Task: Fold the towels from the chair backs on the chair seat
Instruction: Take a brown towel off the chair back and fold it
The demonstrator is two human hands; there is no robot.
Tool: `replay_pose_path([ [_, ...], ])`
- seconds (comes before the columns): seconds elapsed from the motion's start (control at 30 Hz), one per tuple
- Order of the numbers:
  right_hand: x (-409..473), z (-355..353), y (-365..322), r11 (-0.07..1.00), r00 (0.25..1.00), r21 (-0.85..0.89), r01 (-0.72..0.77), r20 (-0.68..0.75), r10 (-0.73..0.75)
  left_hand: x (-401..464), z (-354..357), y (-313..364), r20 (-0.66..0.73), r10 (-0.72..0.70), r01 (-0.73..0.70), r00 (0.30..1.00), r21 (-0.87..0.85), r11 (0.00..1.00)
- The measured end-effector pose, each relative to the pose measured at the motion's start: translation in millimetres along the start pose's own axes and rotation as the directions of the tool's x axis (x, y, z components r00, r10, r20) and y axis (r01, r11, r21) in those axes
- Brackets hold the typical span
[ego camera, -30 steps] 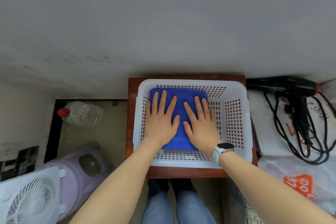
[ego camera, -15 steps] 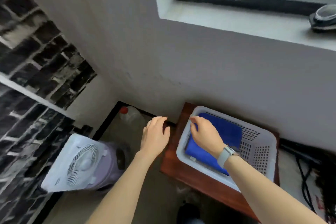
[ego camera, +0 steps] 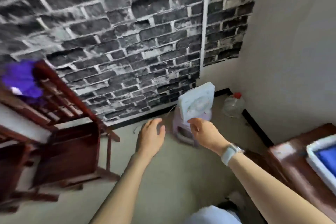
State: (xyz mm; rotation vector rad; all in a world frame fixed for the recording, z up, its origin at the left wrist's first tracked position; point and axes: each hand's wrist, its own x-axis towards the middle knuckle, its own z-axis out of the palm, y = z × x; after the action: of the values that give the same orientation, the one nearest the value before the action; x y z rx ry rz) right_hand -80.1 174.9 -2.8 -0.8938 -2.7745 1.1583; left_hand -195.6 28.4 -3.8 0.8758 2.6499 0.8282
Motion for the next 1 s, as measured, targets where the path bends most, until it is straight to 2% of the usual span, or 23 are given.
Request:
replay_pose_path([
  [0.1, 1, 66, -71, 0.988, 0.982, -0.013, 0.151, 0.118, -0.149, -39, -55, -78, -0.093, -0.120, 0.121, 0.988, 0.003, 0.993],
  [0.23, 4, 137, -154, 0.961, 0.932, -0.019, 0.277, 0.249, -0.264, -79, -112, -155, -0.200, -0.272, 0.270, 0.941, -0.037, 0.962],
  [0.37, 21, 184, -219, 0.918, 0.870, -0.062, 0.393, 0.349, -0.349, -92, -152, -206, -0.305, -0.361, 0.343, 0.882, -0.110, 0.933],
  [0.47, 45, 212, -261, 0.900, 0.835, -0.030, 0.434, 0.388, -0.390, -82, -183, -243, -0.342, -0.408, 0.381, 0.847, -0.146, 0.913],
  [0.67, 130, 266, -354, 0.878, 0.794, 0.060, 0.474, 0.403, -0.456, -14, -262, -321, -0.395, -0.415, 0.411, 0.819, -0.099, 0.906],
  [0.87, 252, 305, -455, 0.883, 0.842, 0.105, 0.458, 0.268, -0.469, 93, -361, -388, -0.410, -0.370, 0.408, 0.834, 0.007, 0.913],
  [1.0, 314, 319, -506, 0.896, 0.880, 0.089, 0.436, 0.170, -0.444, 147, -394, -428, -0.403, -0.334, 0.378, 0.852, 0.033, 0.925],
])
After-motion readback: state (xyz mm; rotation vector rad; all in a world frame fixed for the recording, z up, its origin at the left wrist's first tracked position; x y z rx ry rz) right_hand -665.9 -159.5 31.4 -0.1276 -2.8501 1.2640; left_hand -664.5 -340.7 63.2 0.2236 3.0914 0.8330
